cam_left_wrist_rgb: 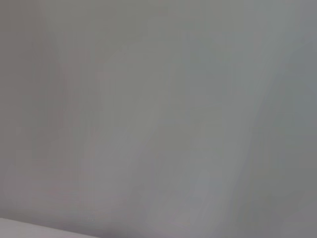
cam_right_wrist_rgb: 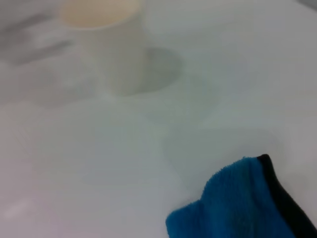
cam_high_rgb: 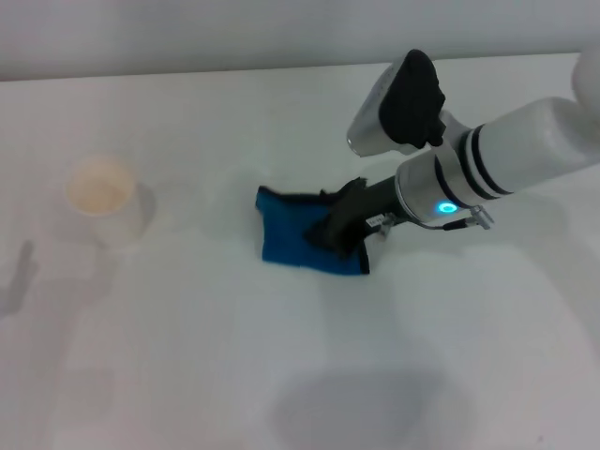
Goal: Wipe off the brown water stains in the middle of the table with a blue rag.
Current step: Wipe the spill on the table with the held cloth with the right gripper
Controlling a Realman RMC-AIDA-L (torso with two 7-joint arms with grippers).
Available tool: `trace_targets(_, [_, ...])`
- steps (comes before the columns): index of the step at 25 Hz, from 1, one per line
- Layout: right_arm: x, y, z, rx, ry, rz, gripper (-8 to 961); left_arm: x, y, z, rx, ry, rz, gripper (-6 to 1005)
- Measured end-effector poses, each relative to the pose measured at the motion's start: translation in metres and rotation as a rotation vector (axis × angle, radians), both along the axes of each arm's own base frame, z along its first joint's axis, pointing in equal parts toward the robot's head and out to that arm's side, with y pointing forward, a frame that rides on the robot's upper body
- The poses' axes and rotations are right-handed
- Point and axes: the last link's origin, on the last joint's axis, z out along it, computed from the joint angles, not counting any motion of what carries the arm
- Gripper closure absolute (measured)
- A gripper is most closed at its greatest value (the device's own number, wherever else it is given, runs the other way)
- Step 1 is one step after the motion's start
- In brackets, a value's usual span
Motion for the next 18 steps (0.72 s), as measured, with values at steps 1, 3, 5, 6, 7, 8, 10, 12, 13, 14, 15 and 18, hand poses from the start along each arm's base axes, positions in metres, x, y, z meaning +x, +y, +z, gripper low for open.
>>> trace_targets(1, [-0.001, -0.003, 0.002, -0.028, 0.012, 0.013, 890, 0.000, 0.000, 0.000, 0.000, 0.000, 0.001, 111])
trace_targets(3, [-0.002, -0.008, 0.005, -0.079, 0.033, 0.033, 890, 0.000, 0.000, 0.000, 0.001, 0.001, 0.001, 111])
trace_targets(5, [-0.002, -0.014, 0.008, -0.135, 0.038, 0.058, 890, 0.000, 0.000, 0.000, 0.001, 0.001, 0.001, 111])
trace_targets(6, [-0.002, -0.017, 0.009, -0.159, 0.031, 0.071, 890, 0.000, 0.000, 0.000, 0.001, 0.001, 0.001, 112])
trace_targets(7, [-0.002, -0.019, 0.010, -0.180, 0.023, 0.080, 890, 0.000, 0.000, 0.000, 0.001, 0.001, 0.001, 112])
trace_targets(8, [-0.001, -0.021, 0.010, -0.205, 0.012, 0.088, 890, 0.000, 0.000, 0.000, 0.001, 0.001, 0.001, 112])
trace_targets(10, [-0.001, -0.024, 0.010, -0.228, 0.001, 0.095, 890, 0.000, 0.000, 0.000, 0.001, 0.001, 0.000, 112])
trace_targets(12, [-0.001, -0.026, 0.009, -0.232, 0.001, 0.098, 890, 0.000, 0.000, 0.000, 0.001, 0.001, 0.000, 112])
trace_targets(13, [-0.001, -0.026, 0.009, -0.232, 0.001, 0.098, 890, 0.000, 0.000, 0.000, 0.001, 0.001, 0.000, 112])
trace_targets(14, [0.000, -0.023, 0.008, -0.199, 0.000, 0.095, 890, 0.000, 0.000, 0.000, 0.001, 0.001, 0.000, 112])
trace_targets(15, [0.001, -0.022, 0.008, -0.190, -0.001, 0.094, 890, 0.000, 0.000, 0.000, 0.001, 0.001, 0.000, 112])
trace_targets(18, [0.004, -0.014, 0.009, -0.123, -0.014, 0.093, 890, 0.000, 0.000, 0.000, 0.001, 0.001, 0.000, 112])
